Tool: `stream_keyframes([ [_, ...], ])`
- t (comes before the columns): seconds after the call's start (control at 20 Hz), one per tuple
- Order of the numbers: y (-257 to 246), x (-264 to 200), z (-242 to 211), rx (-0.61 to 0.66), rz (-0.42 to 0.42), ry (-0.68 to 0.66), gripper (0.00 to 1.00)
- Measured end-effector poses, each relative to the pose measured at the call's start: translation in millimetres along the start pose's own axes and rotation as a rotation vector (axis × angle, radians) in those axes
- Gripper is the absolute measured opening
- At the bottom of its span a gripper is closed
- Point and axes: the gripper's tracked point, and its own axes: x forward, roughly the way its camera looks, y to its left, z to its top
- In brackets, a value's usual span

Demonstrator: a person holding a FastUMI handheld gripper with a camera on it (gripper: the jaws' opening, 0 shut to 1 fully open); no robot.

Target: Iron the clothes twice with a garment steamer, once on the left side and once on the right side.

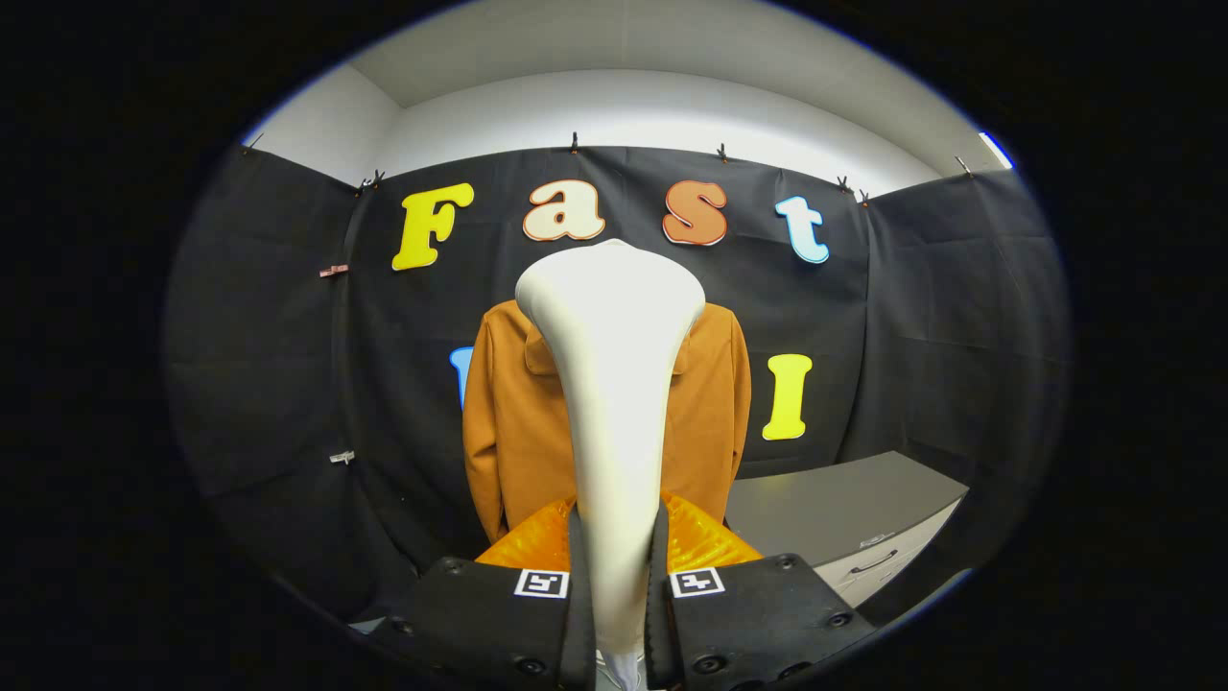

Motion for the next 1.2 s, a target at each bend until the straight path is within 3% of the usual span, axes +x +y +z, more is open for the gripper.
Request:
stream_keyframes([
  [0.55,-3,-8,12,0.014,-0.002,-0.03,0.24],
  [1.2,11,-9,-8,0.004,0.017,-0.025,0.24],
])
